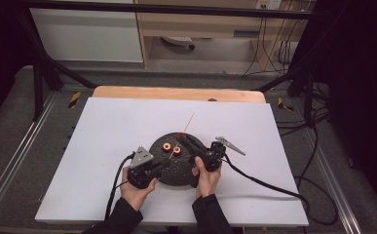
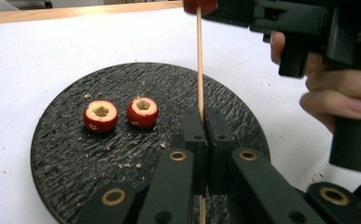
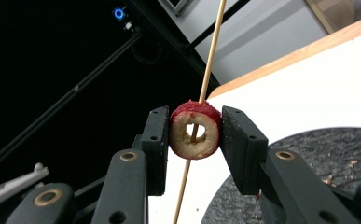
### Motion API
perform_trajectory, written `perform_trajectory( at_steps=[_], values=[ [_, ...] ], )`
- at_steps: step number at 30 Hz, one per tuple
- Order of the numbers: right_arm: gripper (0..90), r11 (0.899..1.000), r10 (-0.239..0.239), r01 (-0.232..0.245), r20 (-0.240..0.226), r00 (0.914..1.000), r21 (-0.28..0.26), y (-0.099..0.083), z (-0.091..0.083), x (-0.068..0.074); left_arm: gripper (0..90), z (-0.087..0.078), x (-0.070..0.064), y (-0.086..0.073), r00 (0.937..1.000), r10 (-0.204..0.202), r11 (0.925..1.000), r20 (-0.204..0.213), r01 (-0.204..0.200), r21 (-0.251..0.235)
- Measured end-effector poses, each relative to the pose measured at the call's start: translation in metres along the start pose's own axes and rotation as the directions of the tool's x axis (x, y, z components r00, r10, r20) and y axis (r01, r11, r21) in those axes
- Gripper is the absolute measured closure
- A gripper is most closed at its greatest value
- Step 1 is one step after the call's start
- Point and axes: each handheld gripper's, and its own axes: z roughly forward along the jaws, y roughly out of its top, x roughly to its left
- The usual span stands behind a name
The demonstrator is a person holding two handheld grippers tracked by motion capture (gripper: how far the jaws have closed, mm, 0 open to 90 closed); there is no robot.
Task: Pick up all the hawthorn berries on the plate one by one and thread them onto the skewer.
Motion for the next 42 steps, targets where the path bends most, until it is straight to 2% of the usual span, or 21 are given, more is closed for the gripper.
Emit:
perform_trajectory(
  at_steps=[15, 17, 25, 30, 34, 36, 40, 42],
  values=[
    [63.9, 0.998, -0.014, 0.014, 0.003, 0.9999, 0.068, -0.015, -0.002, 0.001, 88.7, 0.006, 0.003, 0.003, 0.9999, 0.01, 0.9999, 0.004, -0.01, -0.002],
    [63.9, 0.997, -0.005, 0.005, 0.001, 1.0, 0.081, -0.016, -0.002, 0.001, 88.8, 0.007, 0.003, 0.003, 0.9999, 0.011, 0.9999, 0.005, -0.011, 0.0],
    [62.7, 0.991, -0.027, 0.025, 0.013, 0.9995, 0.131, -0.017, -0.003, 0.001, 88.8, 0.007, 0.004, 0.0, 0.9998, 0.011, 0.9999, 0.017, -0.011, 0.012],
    [51.1, 0.987, -0.079, 0.075, 0.028, 0.9965, 0.139, -0.012, -0.005, 0.002, 88.8, 0.001, 0.009, -0.002, 0.9998, 0.013, 0.9998, 0.015, -0.013, 0.015],
    [38.7, 0.978, -0.123, 0.114, 0.044, 0.9914, 0.177, -0.005, -0.007, 0.002, 88.8, -0.008, 0.015, -0.006, 0.9998, 0.017, 0.9997, 0.014, -0.017, 0.019],
    [33.7, 0.97, -0.161, 0.149, 0.051, 0.9856, 0.192, 0.0, -0.009, 0.001, 88.8, -0.013, 0.019, -0.008, 0.9999, 0.012, 0.9998, 0.011, -0.013, 0.018],
    [26.2, 0.956, -0.194, 0.178, 0.047, 0.9798, 0.234, 0.007, -0.011, 0.0, 88.8, -0.021, 0.025, -0.013, 0.9999, 0.011, 0.9996, 0.005, -0.011, 0.025],
    [20.8, 0.945, -0.218, 0.2, 0.039, 0.9753, 0.26, 0.01, -0.012, 0.0, 88.8, -0.026, 0.028, -0.015, 0.9999, 0.012, 0.9996, 0.004, -0.012, 0.026]
  ],
)
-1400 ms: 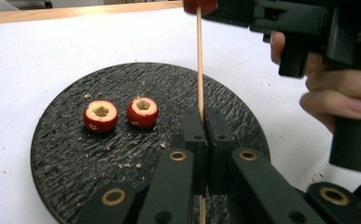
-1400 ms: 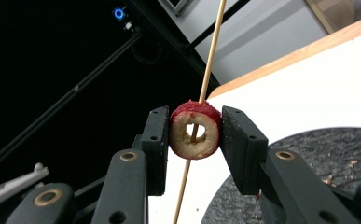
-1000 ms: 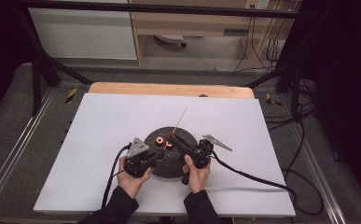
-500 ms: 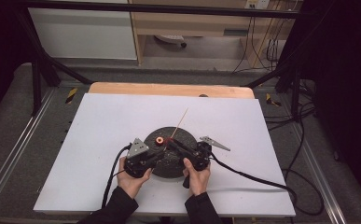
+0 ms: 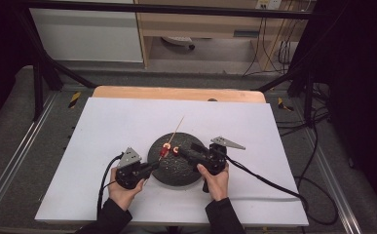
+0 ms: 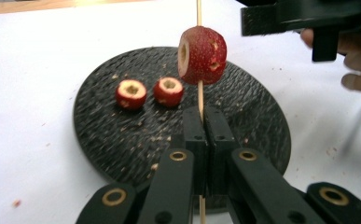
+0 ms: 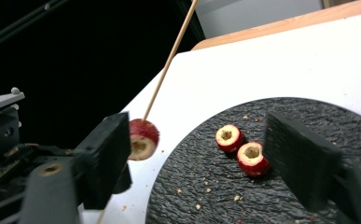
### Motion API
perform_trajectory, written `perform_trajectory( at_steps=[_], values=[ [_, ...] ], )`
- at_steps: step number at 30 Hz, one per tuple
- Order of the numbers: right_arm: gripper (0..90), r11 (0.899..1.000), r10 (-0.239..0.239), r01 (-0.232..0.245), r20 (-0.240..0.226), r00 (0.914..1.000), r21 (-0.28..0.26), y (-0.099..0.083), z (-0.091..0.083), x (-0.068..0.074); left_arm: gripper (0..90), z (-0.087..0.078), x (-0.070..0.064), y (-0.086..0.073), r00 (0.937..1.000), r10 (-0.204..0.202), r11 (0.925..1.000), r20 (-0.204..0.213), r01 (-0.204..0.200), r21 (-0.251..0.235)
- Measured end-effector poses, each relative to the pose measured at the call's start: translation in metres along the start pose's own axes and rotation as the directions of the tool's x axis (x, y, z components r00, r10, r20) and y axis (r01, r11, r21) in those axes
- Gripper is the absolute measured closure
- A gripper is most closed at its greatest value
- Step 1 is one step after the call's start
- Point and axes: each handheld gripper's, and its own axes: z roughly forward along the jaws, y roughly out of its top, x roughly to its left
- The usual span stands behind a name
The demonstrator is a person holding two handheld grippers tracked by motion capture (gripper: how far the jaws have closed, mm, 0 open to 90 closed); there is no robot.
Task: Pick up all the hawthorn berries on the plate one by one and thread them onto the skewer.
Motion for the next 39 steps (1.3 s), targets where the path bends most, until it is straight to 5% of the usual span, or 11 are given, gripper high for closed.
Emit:
perform_trajectory(
  at_steps=[11, 19, 22, 34, 39],
  values=[
    [6.4, 0.975, -0.147, 0.137, 0.044, 0.9882, 0.175, 0.01, -0.008, -0.007, 88.8, -0.026, 0.015, -0.021, 0.9995, 0.028, 0.9984, -0.014, -0.027, 0.05],
    [6.2, 0.91, -0.269, 0.227, 0.079, 0.9598, 0.346, 0.024, 0.003, -0.008, 88.7, -0.041, 0.025, -0.037, 0.9986, 0.051, 0.9941, -0.016, -0.049, 0.097],
    [7.0, 0.876, -0.317, 0.259, 0.082, 0.945, 0.406, 0.029, 0.013, -0.006, 88.8, -0.044, 0.029, -0.041, 0.9989, 0.045, 0.9935, -0.011, -0.044, 0.106],
    [15.5, 0.769, -0.381, 0.265, 0.085, 0.9206, 0.581, 0.046, 0.061, 0.0, 88.7, -0.055, 0.041, -0.049, 0.9994, 0.029, 0.9915, -0.019, -0.026, 0.128],
    [21.7, 0.735, -0.396, 0.257, 0.089, 0.9141, 0.627, 0.047, 0.079, -0.002, 88.7, -0.054, 0.041, -0.049, 0.9995, 0.027, 0.9907, -0.013, -0.025, 0.134]
  ],
)
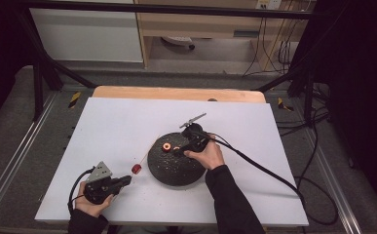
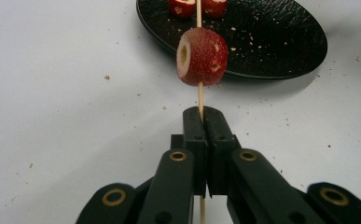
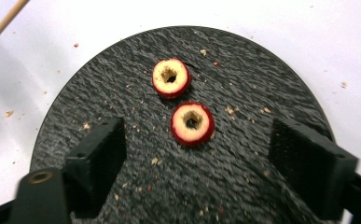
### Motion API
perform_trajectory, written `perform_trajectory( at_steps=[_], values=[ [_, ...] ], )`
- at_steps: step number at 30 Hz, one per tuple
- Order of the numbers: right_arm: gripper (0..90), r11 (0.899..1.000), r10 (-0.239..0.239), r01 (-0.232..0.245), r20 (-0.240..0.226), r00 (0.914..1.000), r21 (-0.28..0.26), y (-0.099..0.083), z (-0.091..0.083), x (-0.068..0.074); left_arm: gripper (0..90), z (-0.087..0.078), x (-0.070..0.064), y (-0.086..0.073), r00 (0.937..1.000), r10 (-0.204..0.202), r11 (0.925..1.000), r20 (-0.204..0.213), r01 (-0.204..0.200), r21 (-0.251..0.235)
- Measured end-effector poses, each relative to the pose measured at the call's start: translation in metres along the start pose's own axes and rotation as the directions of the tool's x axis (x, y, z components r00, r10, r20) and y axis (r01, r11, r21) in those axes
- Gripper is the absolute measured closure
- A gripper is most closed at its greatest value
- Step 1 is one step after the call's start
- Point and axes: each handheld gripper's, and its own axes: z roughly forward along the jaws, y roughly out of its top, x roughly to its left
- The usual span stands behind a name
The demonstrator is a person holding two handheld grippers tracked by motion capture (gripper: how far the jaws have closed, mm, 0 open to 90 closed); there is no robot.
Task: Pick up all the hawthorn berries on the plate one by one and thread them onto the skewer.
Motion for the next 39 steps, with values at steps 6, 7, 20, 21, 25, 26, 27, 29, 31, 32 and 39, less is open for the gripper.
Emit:
perform_trajectory(
  at_steps=[6, 7, 20, 21, 25, 26, 27, 29, 31, 32, 39],
  values=[
    [31.2, 0.998, 0.013, -0.013, 0.005, 0.9999, 0.057, 0.009, 0.018, -0.003, 88.7, 0.001, 0.0, 0.0, 1.0, 0.0, 1.0, 0.005, 0.0, 0.003],
    [32.9, 0.998, 0.011, -0.011, 0.006, 0.9999, 0.067, 0.01, 0.02, -0.004, 88.7, 0.001, 0.0, 0.0, 1.0, 0.001, 1.0, 0.004, -0.001, 0.004],
    [53.4, 0.99, 0.044, -0.041, -0.019, 0.9988, 0.138, 0.015, 0.034, -0.008, 88.7, 0.002, 0.0, 0.0, 1.0, 0.002, 1.0, 0.008, -0.002, 0.006],
    [54.4, 0.989, 0.045, -0.042, -0.025, 0.9987, 0.14, 0.015, 0.035, -0.008, 88.7, 0.002, 0.0, 0.0, 1.0, 0.002, 1.0, 0.008, -0.002, 0.006],
    [57.6, 0.987, 0.064, -0.059, -0.031, 0.9974, 0.149, 0.015, 0.036, -0.009, 88.7, 0.002, 0.0, 0.0, 1.0, 0.002, 1.0, 0.009, -0.002, 0.006],
    [58.4, 0.987, 0.061, -0.056, -0.03, 0.9977, 0.153, 0.015, 0.036, -0.009, 88.7, 0.002, -0.001, 0.0, 1.0, 0.002, 1.0, 0.009, -0.002, 0.007],
    [59.5, 0.986, 0.064, -0.059, -0.027, 0.9976, 0.157, 0.015, 0.036, -0.01, 88.7, 0.002, -0.001, 0.0, 1.0, 0.002, 1.0, 0.009, -0.003, 0.007],
    [60.1, 0.985, 0.069, -0.063, -0.027, 0.9973, 0.161, 0.015, 0.036, -0.01, 88.7, 0.002, -0.001, 0.0, 1.0, 0.003, 1.0, 0.009, -0.003, 0.007],
    [60.4, 0.983, 0.075, -0.069, -0.029, 0.9968, 0.168, 0.016, 0.036, -0.011, 88.7, 0.002, 0.0, 0.0, 1.0, 0.003, 1.0, 0.009, -0.003, 0.007],
    [60.6, 0.983, 0.078, -0.072, -0.029, 0.9965, 0.172, 0.016, 0.036, -0.011, 88.7, 0.002, -0.001, 0.0, 1.0, 0.003, 1.0, 0.009, -0.003, 0.007],
    [61.1, 0.982, 0.087, -0.082, -0.022, 0.9959, 0.171, 0.016, 0.033, -0.01, 88.7, 0.002, -0.001, 0.001, 1.0, 0.004, 1.0, 0.007, -0.004, 0.005]
  ],
)
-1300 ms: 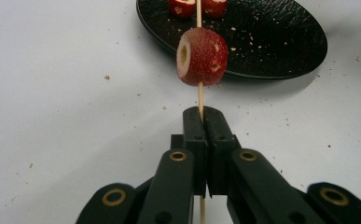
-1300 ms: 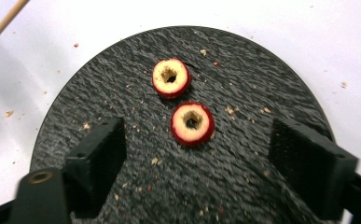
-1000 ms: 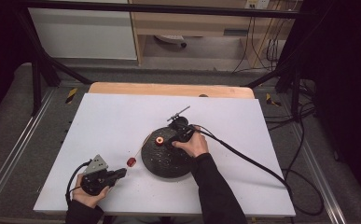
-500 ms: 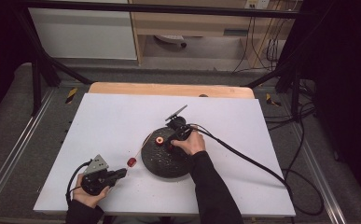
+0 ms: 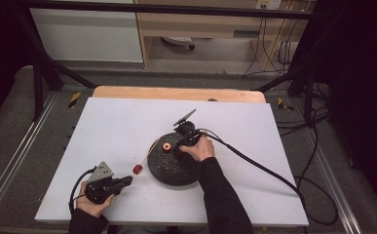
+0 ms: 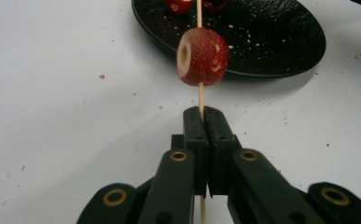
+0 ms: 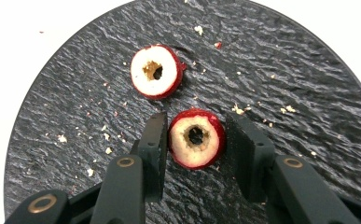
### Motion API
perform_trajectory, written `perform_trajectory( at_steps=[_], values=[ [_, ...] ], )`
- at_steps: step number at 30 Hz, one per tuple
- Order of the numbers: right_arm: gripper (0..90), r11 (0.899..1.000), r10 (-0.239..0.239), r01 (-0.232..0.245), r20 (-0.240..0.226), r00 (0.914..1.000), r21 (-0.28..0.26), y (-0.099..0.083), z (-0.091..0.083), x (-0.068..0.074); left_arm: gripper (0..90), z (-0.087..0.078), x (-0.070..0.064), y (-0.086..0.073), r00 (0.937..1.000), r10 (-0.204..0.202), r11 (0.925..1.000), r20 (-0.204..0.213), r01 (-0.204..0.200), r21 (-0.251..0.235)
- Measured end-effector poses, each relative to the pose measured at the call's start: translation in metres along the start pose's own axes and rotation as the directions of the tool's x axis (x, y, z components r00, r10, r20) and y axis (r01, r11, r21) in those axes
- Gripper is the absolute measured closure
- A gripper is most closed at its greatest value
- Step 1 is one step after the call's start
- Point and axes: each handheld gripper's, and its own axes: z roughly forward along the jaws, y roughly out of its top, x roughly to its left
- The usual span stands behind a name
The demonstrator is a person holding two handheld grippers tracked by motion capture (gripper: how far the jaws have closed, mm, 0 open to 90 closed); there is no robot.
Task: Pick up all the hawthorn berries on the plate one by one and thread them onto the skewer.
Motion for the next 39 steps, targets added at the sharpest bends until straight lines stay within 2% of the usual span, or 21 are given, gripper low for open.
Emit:
perform_trajectory(
  at_steps=[12, 23, 33, 36, 39],
  values=[
    [61.4, 0.999, 0.003, -0.003, 0.001, 1.0, -0.034, -0.004, -0.026, 0.008, 88.7, 0.0, -0.003, 0.001, 1.0, 0.005, 1.0, 0.002, -0.005, -0.003],
    [61.4, 0.995, 0.017, -0.02, -0.036, 0.9992, -0.102, -0.02, -0.04, 0.013, 88.8, 0.001, -0.005, 0.002, 1.0, 0.004, 1.0, 0.006, -0.004, -0.009],
    [61.5, 0.979, 0.031, -0.05, -0.098, 0.9947, -0.195, -0.039, -0.045, 0.017, 88.7, 0.004, -0.009, 0.003, 0.9999, 0.01, 0.9999, 0.011, -0.009, -0.014],
    [61.5, 0.971, 0.033, -0.06, -0.119, 0.9924, -0.231, -0.045, -0.045, 0.017, 88.7, 0.004, -0.01, 0.003, 0.9998, 0.013, 0.9998, 0.013, -0.013, -0.017],
    [61.5, 0.958, 0.039, -0.075, -0.134, 0.9902, -0.276, -0.052, -0.045, 0.016, 88.7, 0.005, -0.012, 0.004, 0.9998, 0.011, 0.9997, 0.014, -0.011, -0.02]
  ],
)
